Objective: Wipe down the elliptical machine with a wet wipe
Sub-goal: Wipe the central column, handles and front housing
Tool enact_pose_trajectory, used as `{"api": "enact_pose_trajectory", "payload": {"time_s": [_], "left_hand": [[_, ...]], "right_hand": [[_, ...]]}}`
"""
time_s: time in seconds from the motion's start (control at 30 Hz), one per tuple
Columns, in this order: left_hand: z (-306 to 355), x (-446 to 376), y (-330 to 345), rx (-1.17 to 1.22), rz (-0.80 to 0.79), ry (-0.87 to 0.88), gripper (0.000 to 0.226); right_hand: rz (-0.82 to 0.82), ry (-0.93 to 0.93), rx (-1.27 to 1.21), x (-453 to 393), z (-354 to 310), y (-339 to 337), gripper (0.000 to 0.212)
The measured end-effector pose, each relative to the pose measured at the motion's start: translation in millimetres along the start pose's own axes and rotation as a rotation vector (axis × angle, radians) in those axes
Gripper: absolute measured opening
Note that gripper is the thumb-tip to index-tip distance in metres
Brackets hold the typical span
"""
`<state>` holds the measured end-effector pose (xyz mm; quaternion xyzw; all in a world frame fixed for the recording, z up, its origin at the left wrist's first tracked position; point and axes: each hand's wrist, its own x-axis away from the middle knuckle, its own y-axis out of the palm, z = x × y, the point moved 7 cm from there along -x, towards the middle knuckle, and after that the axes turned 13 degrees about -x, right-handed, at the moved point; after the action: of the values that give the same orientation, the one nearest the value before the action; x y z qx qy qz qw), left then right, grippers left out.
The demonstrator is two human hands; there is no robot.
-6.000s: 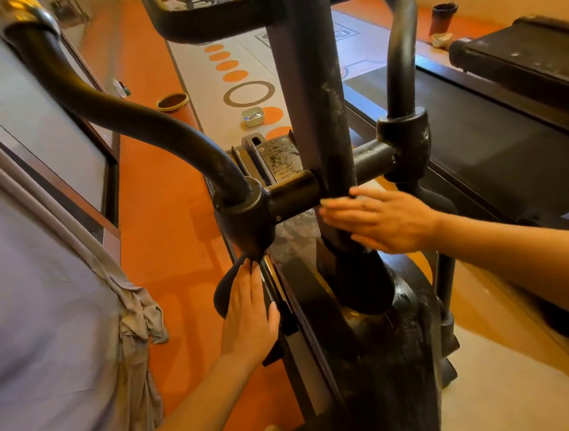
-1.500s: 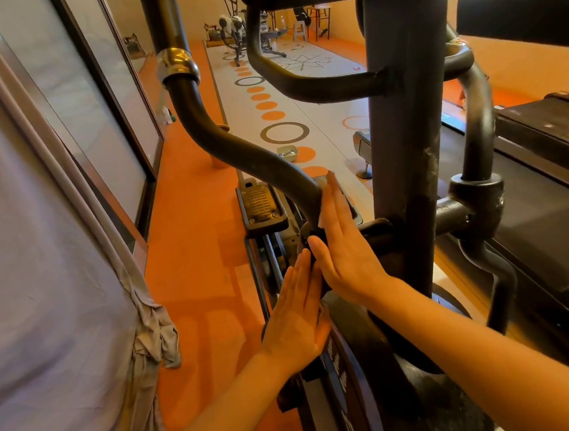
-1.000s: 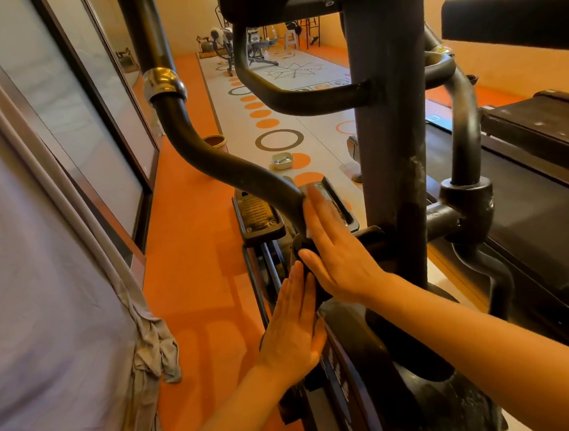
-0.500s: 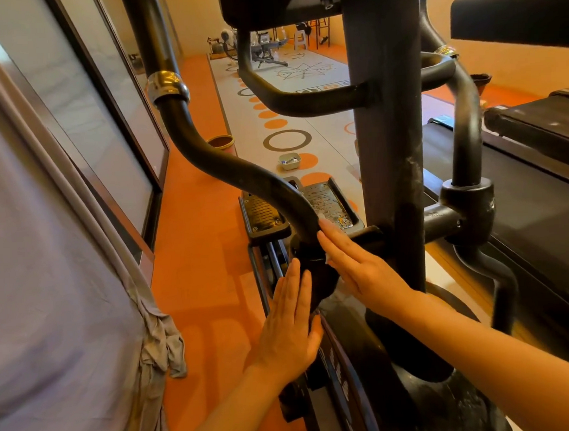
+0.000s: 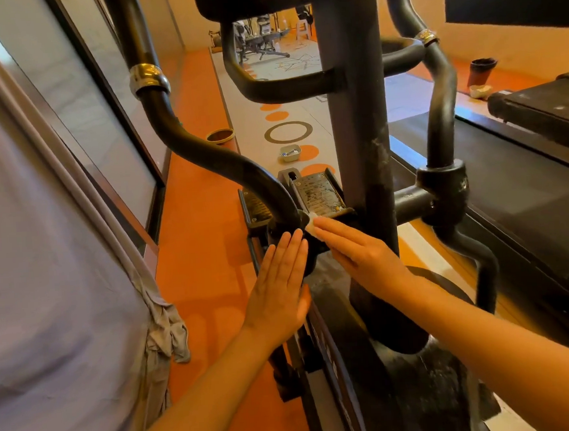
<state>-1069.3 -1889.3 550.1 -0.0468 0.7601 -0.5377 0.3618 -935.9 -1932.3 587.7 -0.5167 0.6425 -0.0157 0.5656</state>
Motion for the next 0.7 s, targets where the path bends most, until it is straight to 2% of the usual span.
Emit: {"api": "enact_pose_trajectory", "payload": {"time_s": [0.17,0.4,0.47,0.57,0.63,0.7], "left_hand": [[7,-5,4,-0.099,0.001,0.053,0.075],[31,-18,21,-0.178,-0.034,0.161,0.073],[38,-22,24,-0.205,-0.007,0.175,0.075],[46,-25,30,-0.204,-0.026,0.161,0.086],[50,-28,31,-0.213,-0.070,0.116,0.087],[52,-35,32,-0.232,-0.087,0.068,0.082]], "right_hand": [[-0.146,0.040,0.240,35,14,-23,0.065],[-0.199,0.092,0.379,57,18,-55,0.084],[-0.178,0.103,0.454,53,18,-61,0.075],[-0.087,0.080,0.554,42,15,-68,0.047],[-0.027,0.096,0.583,39,16,-70,0.043],[0.027,0.153,0.571,42,20,-67,0.052]]}}
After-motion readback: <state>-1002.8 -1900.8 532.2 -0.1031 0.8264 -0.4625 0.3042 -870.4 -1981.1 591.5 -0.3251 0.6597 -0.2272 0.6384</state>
